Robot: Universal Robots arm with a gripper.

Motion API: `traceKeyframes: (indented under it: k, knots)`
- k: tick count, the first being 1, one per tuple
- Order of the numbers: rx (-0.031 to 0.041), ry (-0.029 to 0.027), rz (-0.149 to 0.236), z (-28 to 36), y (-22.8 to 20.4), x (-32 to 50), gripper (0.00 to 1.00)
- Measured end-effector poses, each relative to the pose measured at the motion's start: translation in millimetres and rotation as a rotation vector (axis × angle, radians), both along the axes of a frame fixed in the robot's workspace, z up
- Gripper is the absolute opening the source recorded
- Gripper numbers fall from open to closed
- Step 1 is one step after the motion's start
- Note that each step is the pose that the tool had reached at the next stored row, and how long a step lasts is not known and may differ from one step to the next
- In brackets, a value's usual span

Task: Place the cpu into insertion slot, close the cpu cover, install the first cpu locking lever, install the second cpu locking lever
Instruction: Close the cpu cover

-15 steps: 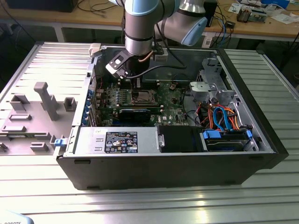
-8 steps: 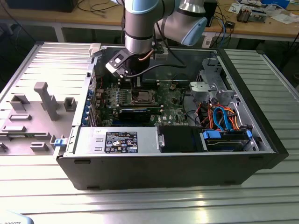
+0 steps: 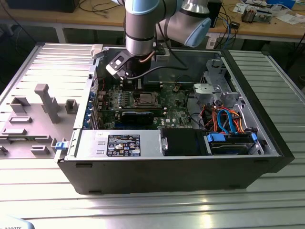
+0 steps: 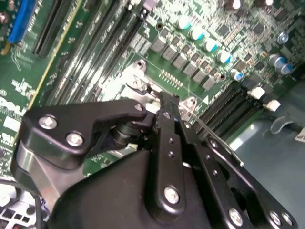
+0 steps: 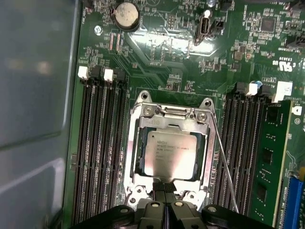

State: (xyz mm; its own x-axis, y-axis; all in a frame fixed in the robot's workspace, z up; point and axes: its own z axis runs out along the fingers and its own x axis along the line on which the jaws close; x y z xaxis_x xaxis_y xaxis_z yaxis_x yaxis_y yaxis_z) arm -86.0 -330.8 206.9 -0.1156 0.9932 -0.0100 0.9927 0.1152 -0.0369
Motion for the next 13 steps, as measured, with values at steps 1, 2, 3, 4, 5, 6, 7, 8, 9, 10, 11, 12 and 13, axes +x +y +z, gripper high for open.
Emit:
traceKeyframes:
  k: [1, 2, 3, 4, 5, 6, 7, 8, 9, 10, 11, 12, 13]
  knots:
    - [-0.0003, 0.0003, 0.0, -1.0, 0.0, -0.1, 0.11]
    - [-0.0007, 0.0006, 0.0, -1.7, -0.1, -0.2, 0.11]
    - [-0.0009, 0.0007, 0.0, -2.4, -0.1, -0.2, 0.11]
    - [-0.0008, 0.0006, 0.0, -2.7, -0.1, -0.2, 0.11]
    - [-0.0006, 0.0004, 0.0, -2.8, -0.1, -0.3, 0.11]
    - [-0.0003, 0.0002, 0.0, -2.9, 0.0, -0.2, 0.11]
    - [-0.0001, 0.0001, 0.0, -2.9, 0.0, -0.2, 0.11]
    - [0.0, 0.0, 0.0, -2.8, 0.0, -0.2, 0.11]
    - [0.0006, -0.0004, 0.001, -1.9, 0.1, -0.2, 0.11]
    - [0.0013, -0.0009, 0.001, -0.7, 0.3, -0.1, 0.11]
    - [0.0, 0.0, 0.001, 0.7, 0.0, -0.2, 0.11]
    - [0.0002, -0.0002, 0.001, 1.0, 0.1, -0.2, 0.11]
    - [0.0002, -0.0002, 0.001, 1.4, 0.1, -0.2, 0.11]
